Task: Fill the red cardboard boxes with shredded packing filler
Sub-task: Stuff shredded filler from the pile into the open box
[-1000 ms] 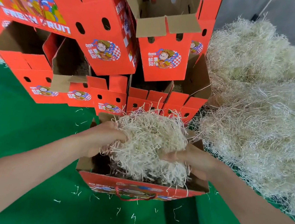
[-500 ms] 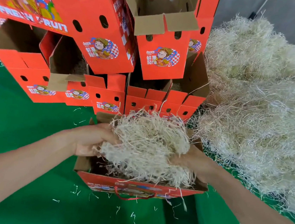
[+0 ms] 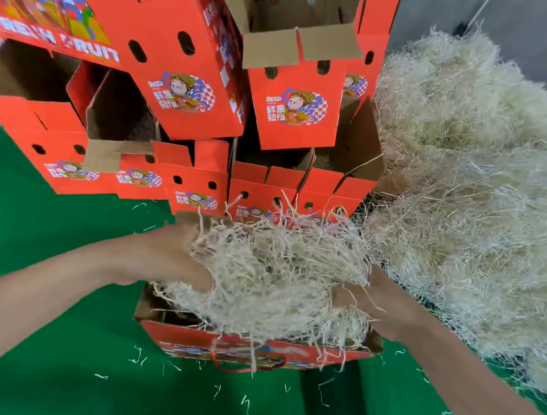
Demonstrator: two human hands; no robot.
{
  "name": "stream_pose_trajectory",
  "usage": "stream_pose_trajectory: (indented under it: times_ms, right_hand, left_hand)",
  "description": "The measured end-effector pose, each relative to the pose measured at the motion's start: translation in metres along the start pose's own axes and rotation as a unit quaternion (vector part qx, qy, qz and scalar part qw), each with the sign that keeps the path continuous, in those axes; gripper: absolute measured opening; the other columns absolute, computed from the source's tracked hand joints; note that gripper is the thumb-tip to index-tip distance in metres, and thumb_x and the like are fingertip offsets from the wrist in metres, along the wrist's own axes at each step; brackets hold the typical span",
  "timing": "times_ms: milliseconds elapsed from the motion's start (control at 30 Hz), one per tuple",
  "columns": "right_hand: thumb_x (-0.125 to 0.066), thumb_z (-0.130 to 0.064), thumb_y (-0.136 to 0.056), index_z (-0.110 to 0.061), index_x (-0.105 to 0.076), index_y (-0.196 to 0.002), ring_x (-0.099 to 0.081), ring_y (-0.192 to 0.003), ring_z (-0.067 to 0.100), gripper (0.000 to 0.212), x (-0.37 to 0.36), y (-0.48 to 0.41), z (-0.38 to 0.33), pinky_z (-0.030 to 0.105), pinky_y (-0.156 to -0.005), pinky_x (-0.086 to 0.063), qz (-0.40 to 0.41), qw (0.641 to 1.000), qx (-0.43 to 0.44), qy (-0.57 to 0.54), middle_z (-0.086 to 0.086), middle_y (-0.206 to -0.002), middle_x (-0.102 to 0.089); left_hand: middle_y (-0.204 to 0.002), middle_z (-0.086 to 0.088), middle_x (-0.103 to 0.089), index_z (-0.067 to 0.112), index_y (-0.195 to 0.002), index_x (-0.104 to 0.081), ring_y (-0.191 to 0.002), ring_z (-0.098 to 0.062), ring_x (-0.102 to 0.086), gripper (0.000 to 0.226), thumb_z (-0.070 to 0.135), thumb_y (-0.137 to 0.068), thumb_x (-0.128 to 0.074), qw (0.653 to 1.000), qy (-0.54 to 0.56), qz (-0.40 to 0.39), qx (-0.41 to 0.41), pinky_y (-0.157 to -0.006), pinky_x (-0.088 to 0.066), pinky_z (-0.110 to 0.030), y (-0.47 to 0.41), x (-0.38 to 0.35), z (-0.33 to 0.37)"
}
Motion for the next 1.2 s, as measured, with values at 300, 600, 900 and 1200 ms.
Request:
stream_pose_trajectory:
  times_ms: [300,600,900,1200]
  right_hand:
    - [-0.060,0.014,-0.066,-0.019,-0.061,-0.102,-0.066,-0.080,0.004,0.049,-0.036,-0.014,-0.025,0.029,-0.087,-0.046,-0.089,0.988,0.017,-0.125,-0.009,-0.085,-0.071]
    - [-0.062,-0.002,-0.082,-0.002,-0.032,-0.122,-0.044,-0.118,0.021,0.050,0.006,-0.010,0.003,0.039,-0.108,-0.028,0.010,0.990,-0.083,-0.110,0.013,-0.135,-0.034]
    - [-0.052,0.003,-0.089,-0.009,-0.040,-0.107,-0.061,-0.096,0.010,0.025,-0.017,-0.012,-0.012,0.032,-0.100,-0.038,-0.013,0.993,-0.059,-0.105,0.011,-0.105,-0.053]
    - [-0.054,0.010,-0.082,-0.026,-0.046,-0.125,-0.055,-0.095,-0.001,0.056,-0.036,-0.016,-0.008,0.035,-0.101,-0.039,-0.074,0.997,-0.028,-0.015,-0.008,-0.115,-0.057]
  left_hand:
    - [-0.104,0.000,-0.061,0.016,-0.117,-0.054,-0.102,-0.016,-0.055,0.050,-0.004,-0.072,-0.065,0.995,0.051,-0.080,-0.044,-0.094,-0.040,-0.025,-0.034,-0.048,0.028]
    - [-0.152,-0.010,-0.019,-0.001,-0.143,-0.021,-0.129,-0.024,-0.032,0.094,0.037,-0.074,-0.071,0.997,-0.070,0.007,0.039,-0.102,-0.024,-0.024,-0.021,0.007,0.009]
    - [-0.078,0.010,-0.064,0.004,-0.100,-0.057,-0.062,0.000,-0.052,0.033,-0.005,-0.070,-0.067,0.998,0.017,-0.064,-0.018,-0.066,-0.044,-0.006,-0.025,-0.014,0.029]
    - [-0.103,0.010,-0.064,0.022,-0.107,-0.059,-0.099,-0.008,-0.056,0.038,-0.005,-0.080,-0.059,0.993,0.117,0.011,-0.020,-0.103,-0.035,-0.030,-0.053,-0.033,0.026]
Point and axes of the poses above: each hand's wrist, its own y-axis away from the middle knuckle, its own x-axis out of the back of the hand, z = x × y, the point moved 3 cm from there along -y, towards the middle knuckle
